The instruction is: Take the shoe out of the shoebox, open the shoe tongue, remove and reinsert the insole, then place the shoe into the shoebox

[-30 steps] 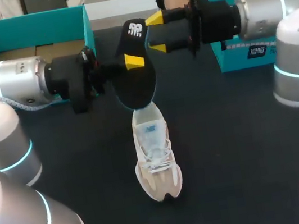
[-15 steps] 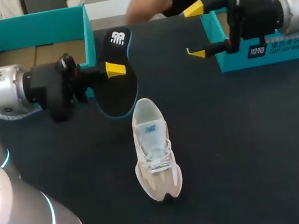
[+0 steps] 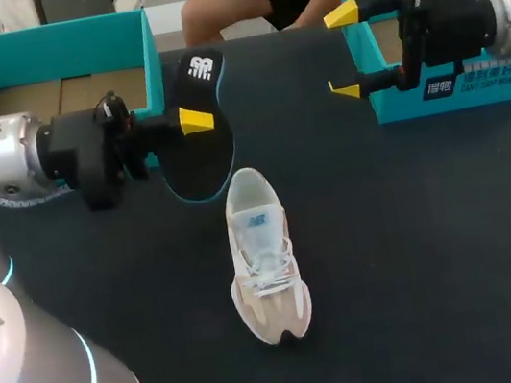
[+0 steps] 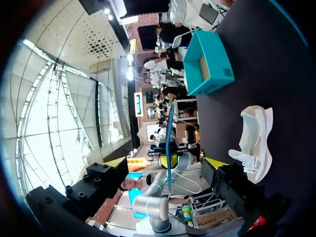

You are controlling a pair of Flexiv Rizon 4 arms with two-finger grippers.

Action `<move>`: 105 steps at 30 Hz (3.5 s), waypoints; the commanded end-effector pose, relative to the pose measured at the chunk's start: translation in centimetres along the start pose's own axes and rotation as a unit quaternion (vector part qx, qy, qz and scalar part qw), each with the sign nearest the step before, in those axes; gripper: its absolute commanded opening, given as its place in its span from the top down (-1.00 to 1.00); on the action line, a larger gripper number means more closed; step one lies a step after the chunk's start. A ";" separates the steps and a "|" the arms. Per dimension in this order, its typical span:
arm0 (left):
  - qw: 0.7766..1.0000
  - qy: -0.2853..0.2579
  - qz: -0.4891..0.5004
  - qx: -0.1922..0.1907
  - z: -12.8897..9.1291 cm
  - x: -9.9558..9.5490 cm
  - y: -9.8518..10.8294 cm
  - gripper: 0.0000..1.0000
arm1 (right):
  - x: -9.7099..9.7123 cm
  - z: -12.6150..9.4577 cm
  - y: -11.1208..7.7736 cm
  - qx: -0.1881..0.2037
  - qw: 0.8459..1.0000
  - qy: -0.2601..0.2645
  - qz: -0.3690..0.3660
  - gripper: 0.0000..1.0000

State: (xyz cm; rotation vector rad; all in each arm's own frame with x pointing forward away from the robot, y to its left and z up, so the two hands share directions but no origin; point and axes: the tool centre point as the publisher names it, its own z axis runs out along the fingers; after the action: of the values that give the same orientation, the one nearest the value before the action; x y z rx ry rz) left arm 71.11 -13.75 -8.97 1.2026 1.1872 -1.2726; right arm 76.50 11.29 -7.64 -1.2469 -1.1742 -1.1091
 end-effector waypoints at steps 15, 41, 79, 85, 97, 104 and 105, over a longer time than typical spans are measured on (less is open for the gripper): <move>0.679 -0.102 -0.726 0.040 -0.8 -1.5 -1.9 1.00 | 0.0 0.1 0.0 -0.001 1.000 -0.001 0.000 -1.00; 0.445 -0.084 -0.892 -0.011 -0.9 -2.1 -0.6 1.00 | 0.0 0.1 0.0 -0.001 1.000 -0.001 0.000 -1.00; 0.062 0.008 -0.997 -0.053 -0.6 -1.1 -0.1 1.00 | 0.0 0.1 0.0 -0.001 1.000 -0.001 0.000 -1.00; 0.060 0.034 -0.997 -0.026 -0.2 0.6 1.6 1.00 | 0.0 0.1 0.0 -0.001 1.000 -0.001 0.000 -1.00; 0.108 0.044 -0.993 0.026 1.8 4.5 4.5 1.00 | 0.0 0.1 0.0 -0.001 1.000 -0.001 0.000 -1.00; 0.090 0.043 -0.995 0.023 2.1 7.5 5.5 1.00 | 0.0 0.1 0.0 -0.001 1.000 -0.001 0.000 -1.00; 0.084 0.039 -0.995 0.024 2.1 7.8 5.7 1.00 | 0.0 0.1 0.0 -0.001 1.000 -0.001 0.000 -1.00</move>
State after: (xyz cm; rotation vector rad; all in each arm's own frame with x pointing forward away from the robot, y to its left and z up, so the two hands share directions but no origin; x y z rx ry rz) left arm 75.80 -15.92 -15.29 1.0266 -1.3238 1.2690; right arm 76.48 11.26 -7.62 -1.2483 -1.1746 -1.1082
